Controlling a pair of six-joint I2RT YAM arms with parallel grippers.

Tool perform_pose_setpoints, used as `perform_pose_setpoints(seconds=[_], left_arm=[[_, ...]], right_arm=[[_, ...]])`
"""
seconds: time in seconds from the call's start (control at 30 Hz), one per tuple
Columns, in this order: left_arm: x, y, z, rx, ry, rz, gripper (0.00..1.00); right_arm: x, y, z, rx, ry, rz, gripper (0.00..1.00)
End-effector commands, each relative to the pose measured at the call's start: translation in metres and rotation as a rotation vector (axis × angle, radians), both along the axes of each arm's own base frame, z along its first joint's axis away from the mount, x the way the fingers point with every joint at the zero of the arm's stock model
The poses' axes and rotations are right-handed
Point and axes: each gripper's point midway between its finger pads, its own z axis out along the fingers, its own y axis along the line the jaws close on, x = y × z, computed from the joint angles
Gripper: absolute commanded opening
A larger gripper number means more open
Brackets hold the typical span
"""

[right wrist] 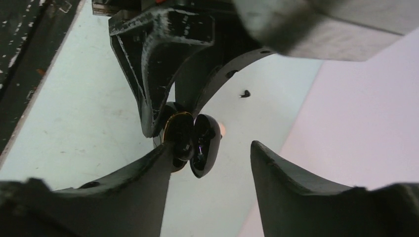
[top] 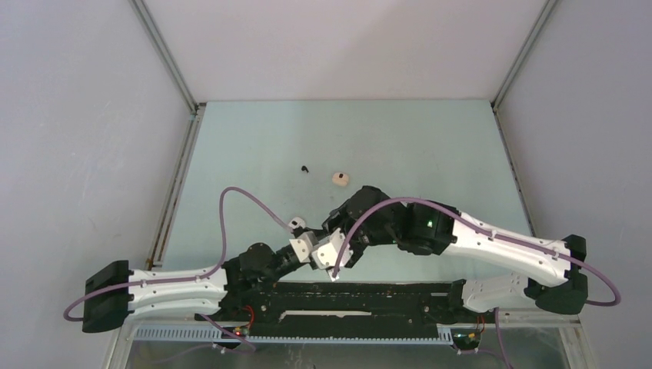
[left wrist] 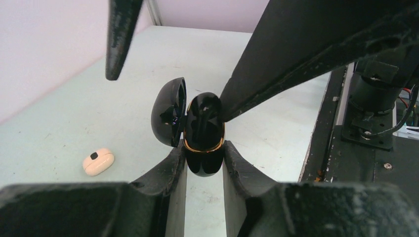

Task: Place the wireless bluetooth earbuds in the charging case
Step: Adjust the earbud with the charging case.

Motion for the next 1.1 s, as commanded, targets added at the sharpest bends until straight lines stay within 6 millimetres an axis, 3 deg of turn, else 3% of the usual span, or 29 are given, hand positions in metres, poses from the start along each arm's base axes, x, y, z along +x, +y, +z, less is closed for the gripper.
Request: perform_pose_setpoints(seconds=[0.0,0.17,0.47,0.77,0.9,1.0,1.07], left_arm=[[-0.001,0.002,0.031,-0.096,-0.056,0.004,0.04],[0.0,0.003,0.031,-0.102,-0.052,0.009,0.04],[0.0,0.004,0.028,-0.098,-0.039,0.009,0.04],[-0.003,-0.002,0.026,-0.097,-0.017,-0.011,0.04],[-0.004,-0.001,0.03,-0.116,-0.008,-0.019,0.04],[-0.006,-0.001,0.031,-0.116,-0.006,-0.029,0.04],[-0.008,-0.003,0.03,-0.109,-0.006,-0.039,0.04]], right_arm=[[-0.017,-0.009,-0.002,-0.064,0.175,0.001,0.69],[-0.02,-0.005,0.004,-0.075,0.24,-0.013,0.81],[-0.015,0.0,0.013,-0.036,0.231,-0.033,0.82],[-0.01,-0.007,0.055,0.077,0.199,-0.076,0.81],[-0.015,-0.023,0.052,0.073,0.204,-0.07,0.67],[-0.018,-0.037,0.035,0.003,0.187,-0.048,0.31],[-0.017,-0.042,0.027,-0.03,0.176,-0.04,0.23]])
